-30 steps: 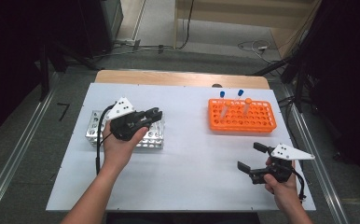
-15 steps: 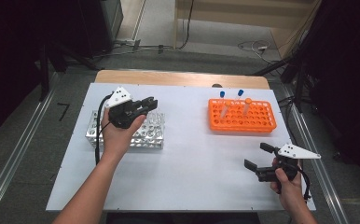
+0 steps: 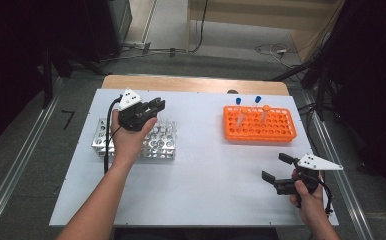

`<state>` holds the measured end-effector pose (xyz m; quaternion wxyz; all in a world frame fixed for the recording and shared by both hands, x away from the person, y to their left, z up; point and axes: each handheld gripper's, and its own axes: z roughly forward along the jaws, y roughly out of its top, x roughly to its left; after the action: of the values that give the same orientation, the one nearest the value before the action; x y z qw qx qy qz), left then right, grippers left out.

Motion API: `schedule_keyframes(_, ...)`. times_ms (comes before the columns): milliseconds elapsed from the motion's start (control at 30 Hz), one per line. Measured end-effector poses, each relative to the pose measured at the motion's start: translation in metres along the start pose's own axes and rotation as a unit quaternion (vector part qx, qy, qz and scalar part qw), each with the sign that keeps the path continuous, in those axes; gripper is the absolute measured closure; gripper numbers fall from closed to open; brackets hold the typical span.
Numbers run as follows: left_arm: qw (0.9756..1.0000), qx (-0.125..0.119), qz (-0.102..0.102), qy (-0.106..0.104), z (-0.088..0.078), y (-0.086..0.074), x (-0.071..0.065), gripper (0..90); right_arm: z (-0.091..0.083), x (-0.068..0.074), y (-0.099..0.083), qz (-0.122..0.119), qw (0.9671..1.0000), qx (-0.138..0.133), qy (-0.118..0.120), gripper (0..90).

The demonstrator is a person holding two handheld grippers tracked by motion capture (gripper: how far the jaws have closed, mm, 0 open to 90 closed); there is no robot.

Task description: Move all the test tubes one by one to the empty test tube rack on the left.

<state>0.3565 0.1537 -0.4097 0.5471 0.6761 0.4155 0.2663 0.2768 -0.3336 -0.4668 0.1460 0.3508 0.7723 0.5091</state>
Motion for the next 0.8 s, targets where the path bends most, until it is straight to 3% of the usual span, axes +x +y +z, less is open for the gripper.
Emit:
schedule_keyframes(533, 0.9991, 0.031, -0.012, 0.025, 0.011, -0.018, 0.001, 76.0, 0.0, -0.001, -0.001, 0.002, 1.0, 0.0, -0.003, 0.0)
schedule_keyframes(800, 0.998, 0.055, 0.0, 0.032, 0.013, -0.023, -0.003, 75.8, 0.0, -0.002, -0.002, 0.005, 1.0, -0.001, -0.004, 0.0)
